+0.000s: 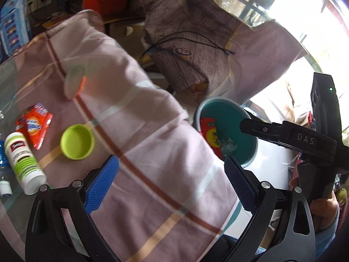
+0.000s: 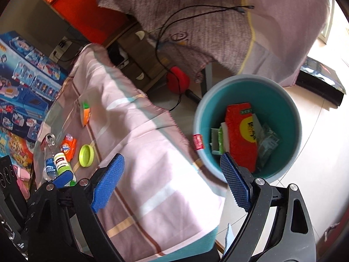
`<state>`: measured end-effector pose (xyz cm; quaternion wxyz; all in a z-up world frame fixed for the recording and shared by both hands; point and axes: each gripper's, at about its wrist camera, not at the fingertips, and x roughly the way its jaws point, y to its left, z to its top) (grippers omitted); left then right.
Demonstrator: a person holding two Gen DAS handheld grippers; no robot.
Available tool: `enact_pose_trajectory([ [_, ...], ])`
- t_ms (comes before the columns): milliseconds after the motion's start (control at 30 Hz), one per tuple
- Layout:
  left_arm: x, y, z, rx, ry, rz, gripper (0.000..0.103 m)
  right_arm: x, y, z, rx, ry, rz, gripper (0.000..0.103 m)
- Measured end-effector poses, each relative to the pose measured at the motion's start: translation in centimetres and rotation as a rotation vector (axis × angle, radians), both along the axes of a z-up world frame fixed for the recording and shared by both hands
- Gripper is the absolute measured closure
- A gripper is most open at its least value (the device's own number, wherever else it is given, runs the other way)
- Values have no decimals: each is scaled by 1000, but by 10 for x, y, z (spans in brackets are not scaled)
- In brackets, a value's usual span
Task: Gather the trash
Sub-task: 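Move both tools back from the bin to the table, then grasp the clear pink-rimmed plastic lid with the left gripper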
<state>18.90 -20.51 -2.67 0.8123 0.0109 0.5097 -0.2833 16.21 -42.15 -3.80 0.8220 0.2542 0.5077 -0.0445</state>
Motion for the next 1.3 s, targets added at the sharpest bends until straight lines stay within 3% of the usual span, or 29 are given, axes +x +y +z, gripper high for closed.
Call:
enact_pose_trajectory([
  [300,4,86,9,-24,-16,120,6,25,70,6,-34,26,119,17],
  [633,8,178,4,2,-18,258,5,48,134,4,-48,35,253,17],
  [833,-1,192,-16,28,21,266,5,49,164,-3,-103,37,345,17],
  [1067,-3,181,-41,42,49,218,6,45,165,-15,-101,90,350,17],
  [1167,-1,175,-47,44,57,204,19,43,160,-19,-90,103,335,17],
  [1300,4,171,-55,63,63,196,26,43,154,-24,-76,116,323,17],
])
